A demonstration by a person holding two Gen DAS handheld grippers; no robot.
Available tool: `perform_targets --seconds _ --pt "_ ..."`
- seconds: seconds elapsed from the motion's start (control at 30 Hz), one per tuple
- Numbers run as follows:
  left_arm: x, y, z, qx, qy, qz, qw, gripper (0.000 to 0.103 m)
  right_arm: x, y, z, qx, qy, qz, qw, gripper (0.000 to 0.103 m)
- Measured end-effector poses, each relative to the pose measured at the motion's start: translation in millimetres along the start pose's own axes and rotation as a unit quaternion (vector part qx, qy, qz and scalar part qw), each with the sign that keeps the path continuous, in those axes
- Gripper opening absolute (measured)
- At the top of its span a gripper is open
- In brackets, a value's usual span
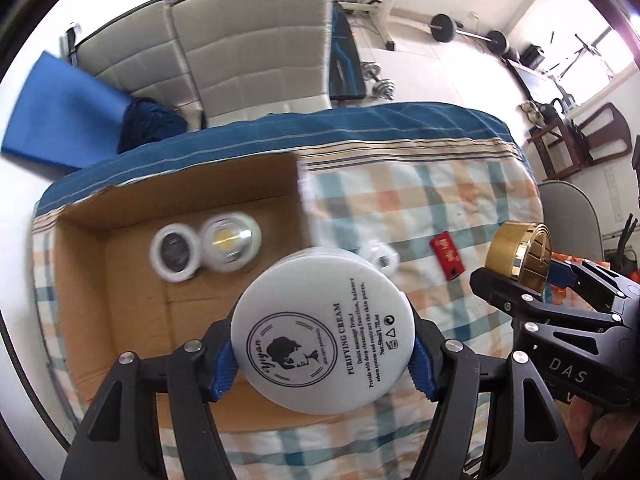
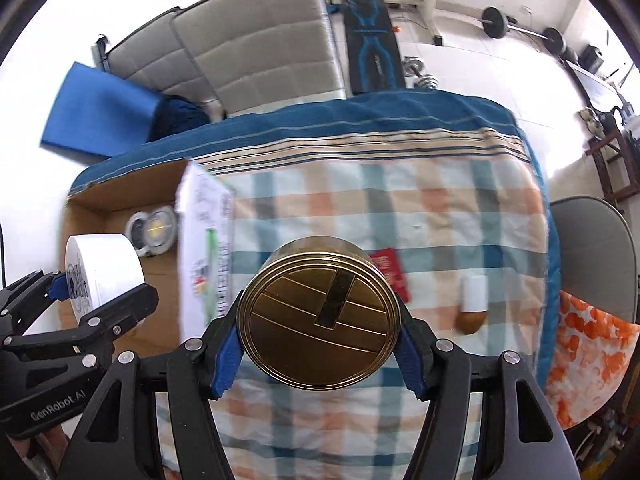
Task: Organize rigid objects
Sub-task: 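Carry the cream jar and gold tin into the box and release both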
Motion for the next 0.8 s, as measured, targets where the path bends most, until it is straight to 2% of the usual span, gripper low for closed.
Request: perform_targets --seconds 0.17,0.37,0.5,0.8 --pt "12.5 -21.8 80.8 0.039 0.013 0.007 0.9992 0.066 -13.0 -12.1 74.8 0.019 0.034 0.016 0.999 0.067" --pt "-14.9 -40.2 164.7 0.068 0.036 0.045 0.9960 0.066 -57.6 -20.0 149.0 0.037 0.045 0.051 0.997 0.067" --pt "-53.2 -41.3 203.3 0.071 0.052 0.081 0.9928 0.066 -98.6 -21.3 174.6 0.032 0.033 0.078 0.996 0.067" --pt "-127.1 -34.5 245.7 0.063 0.075 0.137 0.9856 0.066 -172.2 -30.3 193.0 0.034 -0.021 0.135 0.990 0.067"
Point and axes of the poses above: each gripper's, at about its wrist camera, not at the fingertips, and x roughly against the way its jaws point, z to its left, y to its top, the point moved 9 cm from there along -x, roughly the way its jaws point, and after that the axes turned 1 degree about y, right-handed, at the moved point
